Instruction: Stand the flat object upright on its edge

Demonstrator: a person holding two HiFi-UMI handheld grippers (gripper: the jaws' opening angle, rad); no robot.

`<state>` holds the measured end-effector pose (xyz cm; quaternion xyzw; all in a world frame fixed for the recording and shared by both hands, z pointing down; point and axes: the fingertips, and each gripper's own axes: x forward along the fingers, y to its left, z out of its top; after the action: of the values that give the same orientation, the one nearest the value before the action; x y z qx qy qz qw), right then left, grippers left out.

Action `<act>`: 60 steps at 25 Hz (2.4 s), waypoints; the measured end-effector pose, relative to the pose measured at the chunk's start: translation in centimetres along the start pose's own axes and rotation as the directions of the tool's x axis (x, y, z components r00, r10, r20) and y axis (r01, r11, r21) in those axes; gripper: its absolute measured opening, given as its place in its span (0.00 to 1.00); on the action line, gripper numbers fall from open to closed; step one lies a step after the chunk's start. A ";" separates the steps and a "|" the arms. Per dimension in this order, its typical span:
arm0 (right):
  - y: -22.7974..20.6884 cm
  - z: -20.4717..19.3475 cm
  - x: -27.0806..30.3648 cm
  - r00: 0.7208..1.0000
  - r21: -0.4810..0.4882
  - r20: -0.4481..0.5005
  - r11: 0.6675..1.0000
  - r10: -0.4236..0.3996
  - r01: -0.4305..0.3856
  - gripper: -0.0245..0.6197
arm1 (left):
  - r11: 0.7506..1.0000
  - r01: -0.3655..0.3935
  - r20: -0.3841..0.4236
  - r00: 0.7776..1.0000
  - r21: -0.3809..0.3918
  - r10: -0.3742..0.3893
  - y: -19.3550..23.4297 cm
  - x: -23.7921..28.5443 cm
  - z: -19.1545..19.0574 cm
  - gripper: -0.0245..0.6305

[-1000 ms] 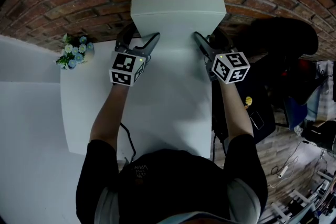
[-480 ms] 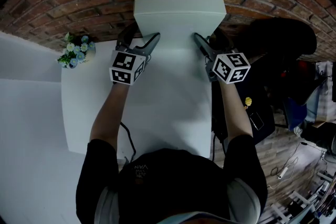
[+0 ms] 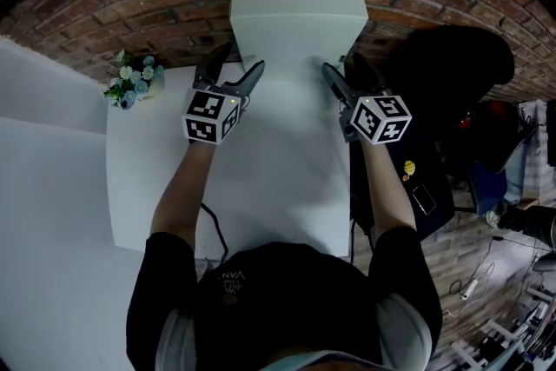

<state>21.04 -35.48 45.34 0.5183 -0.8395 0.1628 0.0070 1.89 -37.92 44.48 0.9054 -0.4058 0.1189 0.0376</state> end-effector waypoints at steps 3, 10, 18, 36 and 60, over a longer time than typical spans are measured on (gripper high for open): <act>0.7 0.4 -1.0 1.000 0.004 0.017 1.000 -0.008 0.008 0.59 | 1.000 0.003 0.013 1.000 -0.010 -0.003 -0.5 -1.1 0.3 0.55; 3.1 1.1 -4.0 0.998 -0.030 0.050 0.999 -0.025 0.026 0.50 | 0.999 0.033 0.034 0.999 -0.022 -0.032 -2.5 -3.7 0.8 0.55; 5.7 0.9 -7.5 0.996 -0.073 0.070 0.995 -0.062 0.067 0.33 | 0.998 0.057 0.052 0.997 -0.015 -0.056 -4.4 -7.1 0.9 0.45; 11.7 0.1 -13.2 0.981 -0.056 0.133 0.987 -0.142 0.150 0.11 | 0.993 0.114 0.090 0.989 0.014 -0.114 -6.7 -14.6 0.2 0.14; 18.9 -2.8 -20.4 0.956 -0.032 0.198 0.974 -0.214 0.225 0.04 | 0.977 0.209 0.115 0.970 0.042 -0.212 -10.1 -23.0 -1.6 0.04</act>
<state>13.52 -9.27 39.28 0.6212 -0.7776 0.0872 -0.0428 -5.65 -14.22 40.69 0.9492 -0.3073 0.0660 0.0125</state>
